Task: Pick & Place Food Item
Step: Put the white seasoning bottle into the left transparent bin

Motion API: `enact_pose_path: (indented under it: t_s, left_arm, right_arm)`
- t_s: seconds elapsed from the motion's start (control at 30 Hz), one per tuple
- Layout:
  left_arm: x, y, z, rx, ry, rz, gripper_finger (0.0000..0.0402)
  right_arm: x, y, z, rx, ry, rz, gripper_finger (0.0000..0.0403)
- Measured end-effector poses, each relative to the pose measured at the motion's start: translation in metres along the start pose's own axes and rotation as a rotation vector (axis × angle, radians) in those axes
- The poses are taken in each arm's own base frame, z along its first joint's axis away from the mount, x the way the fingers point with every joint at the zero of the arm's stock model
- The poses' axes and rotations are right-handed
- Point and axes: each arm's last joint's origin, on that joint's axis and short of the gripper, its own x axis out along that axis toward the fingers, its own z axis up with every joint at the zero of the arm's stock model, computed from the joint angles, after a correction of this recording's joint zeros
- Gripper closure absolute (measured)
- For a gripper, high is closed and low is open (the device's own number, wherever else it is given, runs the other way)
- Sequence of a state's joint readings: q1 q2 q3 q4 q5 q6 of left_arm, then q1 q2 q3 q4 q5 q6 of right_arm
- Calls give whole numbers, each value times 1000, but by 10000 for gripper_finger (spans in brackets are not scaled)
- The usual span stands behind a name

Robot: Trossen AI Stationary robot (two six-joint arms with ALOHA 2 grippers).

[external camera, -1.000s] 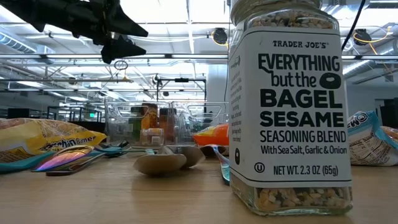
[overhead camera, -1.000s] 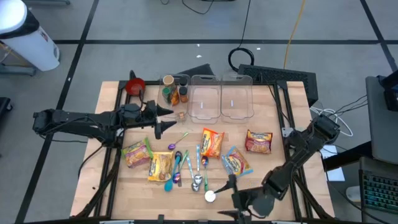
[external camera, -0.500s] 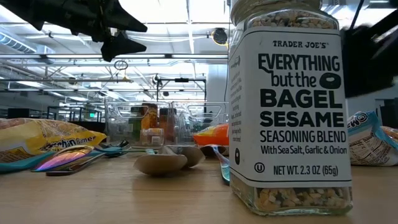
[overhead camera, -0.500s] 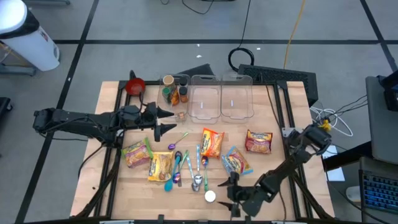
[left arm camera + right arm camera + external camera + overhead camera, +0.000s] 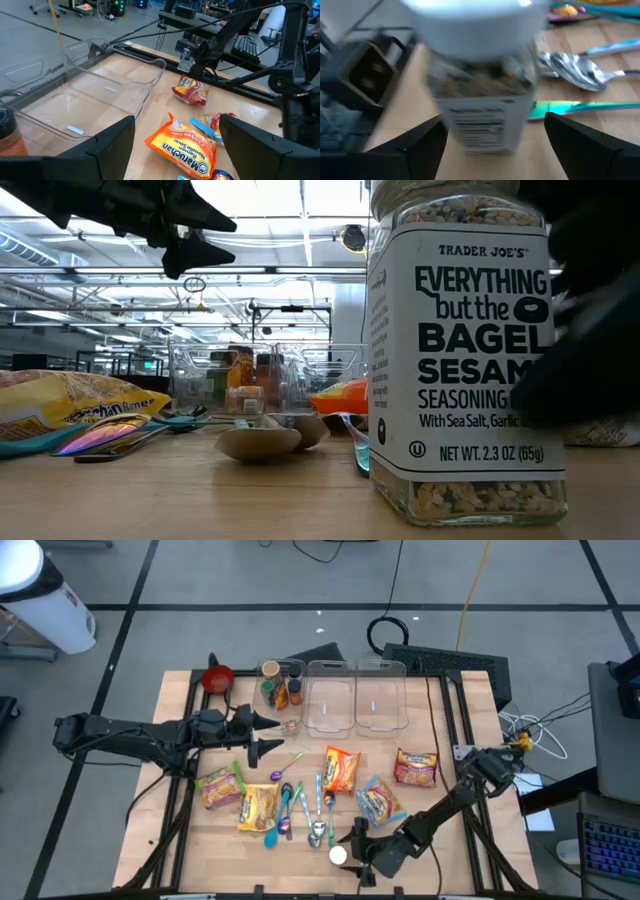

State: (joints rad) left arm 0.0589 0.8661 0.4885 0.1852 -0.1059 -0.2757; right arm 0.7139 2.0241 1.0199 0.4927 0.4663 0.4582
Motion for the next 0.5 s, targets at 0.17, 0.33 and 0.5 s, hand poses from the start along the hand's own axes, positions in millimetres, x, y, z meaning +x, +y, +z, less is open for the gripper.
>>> enact_pose_path:
  t_s: [0.17, 0.33, 0.5]
  left_arm:
    - [0, 0, 0, -15, 1, 0, 105]
    - [0, 0, 0, -13, 1, 1, 105]
    - [0, 0, 0, -12, 1, 1, 105]
  right_arm:
    - [11, -5, -3, -25, -13, 61, 86]
    - [15, -8, -3, -37, -2, 91, 118]
    - [15, -8, 0, -66, -27, 100, 183]
